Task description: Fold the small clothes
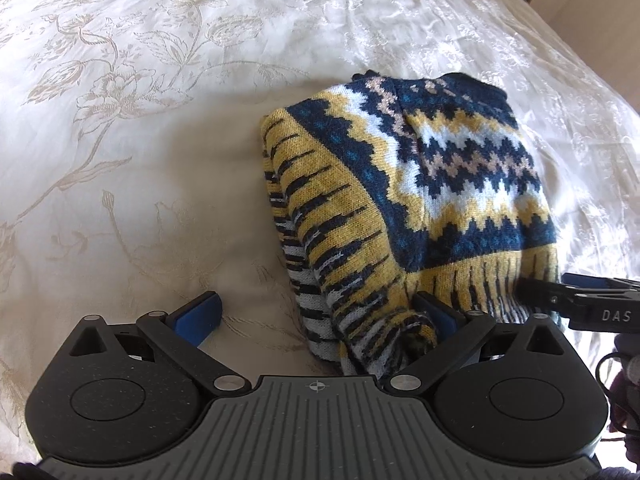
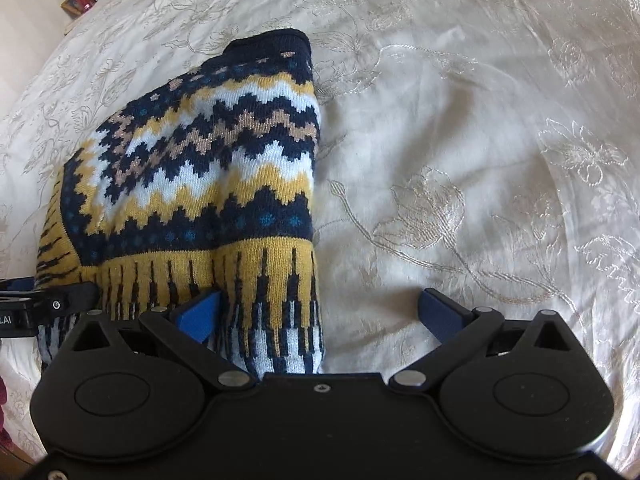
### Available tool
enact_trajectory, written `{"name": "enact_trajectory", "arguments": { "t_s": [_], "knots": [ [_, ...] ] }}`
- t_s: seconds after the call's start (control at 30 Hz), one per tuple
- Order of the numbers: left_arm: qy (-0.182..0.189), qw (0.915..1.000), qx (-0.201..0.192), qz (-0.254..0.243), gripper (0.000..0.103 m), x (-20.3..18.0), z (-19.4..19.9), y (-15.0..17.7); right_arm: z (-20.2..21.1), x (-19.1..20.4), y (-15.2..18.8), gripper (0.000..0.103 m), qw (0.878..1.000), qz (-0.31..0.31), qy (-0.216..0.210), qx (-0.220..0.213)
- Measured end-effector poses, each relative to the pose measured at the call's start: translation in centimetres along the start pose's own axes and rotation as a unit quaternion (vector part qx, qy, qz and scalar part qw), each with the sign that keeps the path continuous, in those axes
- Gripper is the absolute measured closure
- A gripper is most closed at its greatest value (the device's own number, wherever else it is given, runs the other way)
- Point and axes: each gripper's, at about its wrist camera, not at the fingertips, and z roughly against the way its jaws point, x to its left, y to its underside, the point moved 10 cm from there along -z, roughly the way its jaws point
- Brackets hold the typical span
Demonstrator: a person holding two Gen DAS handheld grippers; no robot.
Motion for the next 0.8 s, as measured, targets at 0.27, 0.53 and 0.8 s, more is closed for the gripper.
{"name": "enact_trajectory", "arguments": {
  "t_s": [0.27, 0.53, 0.8],
  "knots": [
    [-0.045, 0.9966, -0.066, -0.018, 0.001, -1.4, 5.4, 1.3, 4.5, 1.1, -0.1, 0.001, 0.997, 0.036, -0.016, -0.074],
    [-0.099, 0.9862, -0.124, -0.046, 0.001, -5.2, 12.1, 2.0, 11.1, 1.3, 0.9, 0.001, 0.989, 0.034, -0.033, -0.142],
    [-0.218, 0.9614, -0.165, -0.035, 0.001, -7.9, 17.2, 2.7, 17.2, 1.7, 2.5, 0.001, 0.975, 0.03, -0.076, -0.207]
  ]
}}
